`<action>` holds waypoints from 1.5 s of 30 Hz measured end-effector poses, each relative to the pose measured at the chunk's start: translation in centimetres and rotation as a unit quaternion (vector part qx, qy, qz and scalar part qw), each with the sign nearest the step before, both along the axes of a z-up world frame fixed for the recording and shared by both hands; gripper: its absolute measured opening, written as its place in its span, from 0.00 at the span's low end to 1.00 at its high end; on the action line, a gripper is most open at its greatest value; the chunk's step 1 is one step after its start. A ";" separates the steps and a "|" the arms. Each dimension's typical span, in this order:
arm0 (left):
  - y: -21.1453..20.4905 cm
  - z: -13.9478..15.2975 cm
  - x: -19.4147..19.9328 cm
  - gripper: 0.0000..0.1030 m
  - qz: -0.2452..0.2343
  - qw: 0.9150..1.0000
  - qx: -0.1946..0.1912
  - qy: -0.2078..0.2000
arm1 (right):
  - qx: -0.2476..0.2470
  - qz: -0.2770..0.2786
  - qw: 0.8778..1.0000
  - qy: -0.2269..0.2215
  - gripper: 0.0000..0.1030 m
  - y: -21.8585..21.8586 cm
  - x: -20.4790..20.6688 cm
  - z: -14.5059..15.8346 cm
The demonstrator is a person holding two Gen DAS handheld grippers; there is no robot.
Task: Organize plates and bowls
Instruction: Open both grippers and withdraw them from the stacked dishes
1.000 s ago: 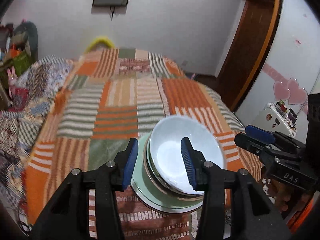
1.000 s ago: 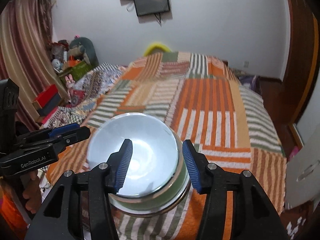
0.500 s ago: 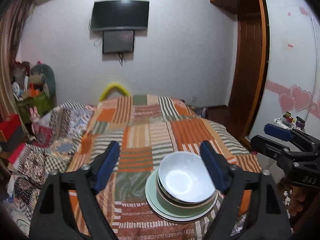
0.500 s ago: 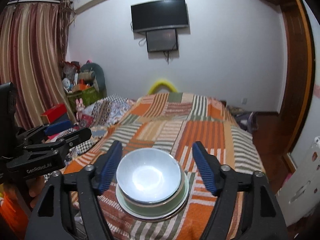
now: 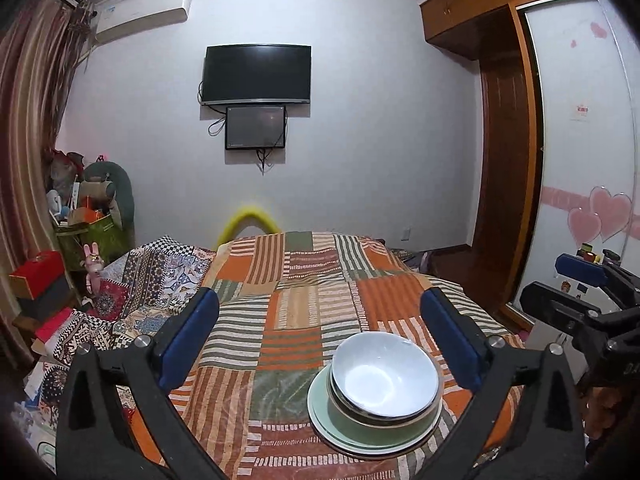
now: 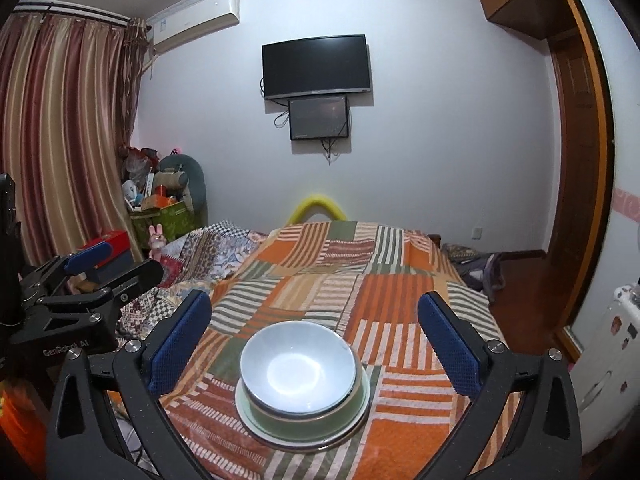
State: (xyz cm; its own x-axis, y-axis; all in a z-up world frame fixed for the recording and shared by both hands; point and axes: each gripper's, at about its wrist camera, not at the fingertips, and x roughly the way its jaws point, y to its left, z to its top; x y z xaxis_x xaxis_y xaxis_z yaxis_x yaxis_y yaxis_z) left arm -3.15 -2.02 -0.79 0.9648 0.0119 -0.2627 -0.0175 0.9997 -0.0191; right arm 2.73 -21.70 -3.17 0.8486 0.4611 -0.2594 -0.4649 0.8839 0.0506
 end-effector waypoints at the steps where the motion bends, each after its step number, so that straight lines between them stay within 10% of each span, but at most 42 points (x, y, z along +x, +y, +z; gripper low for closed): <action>1: 0.0 0.0 0.0 0.99 -0.001 1.000 -0.001 -0.001 | 0.001 0.001 1.000 -0.001 1.00 0.0 -0.1 0.0; 45: 0.3 -0.3 0.3 0.99 -0.023 0.999 -0.020 0.017 | 0.011 -0.004 1.000 0.002 1.00 -0.3 -0.7 -0.1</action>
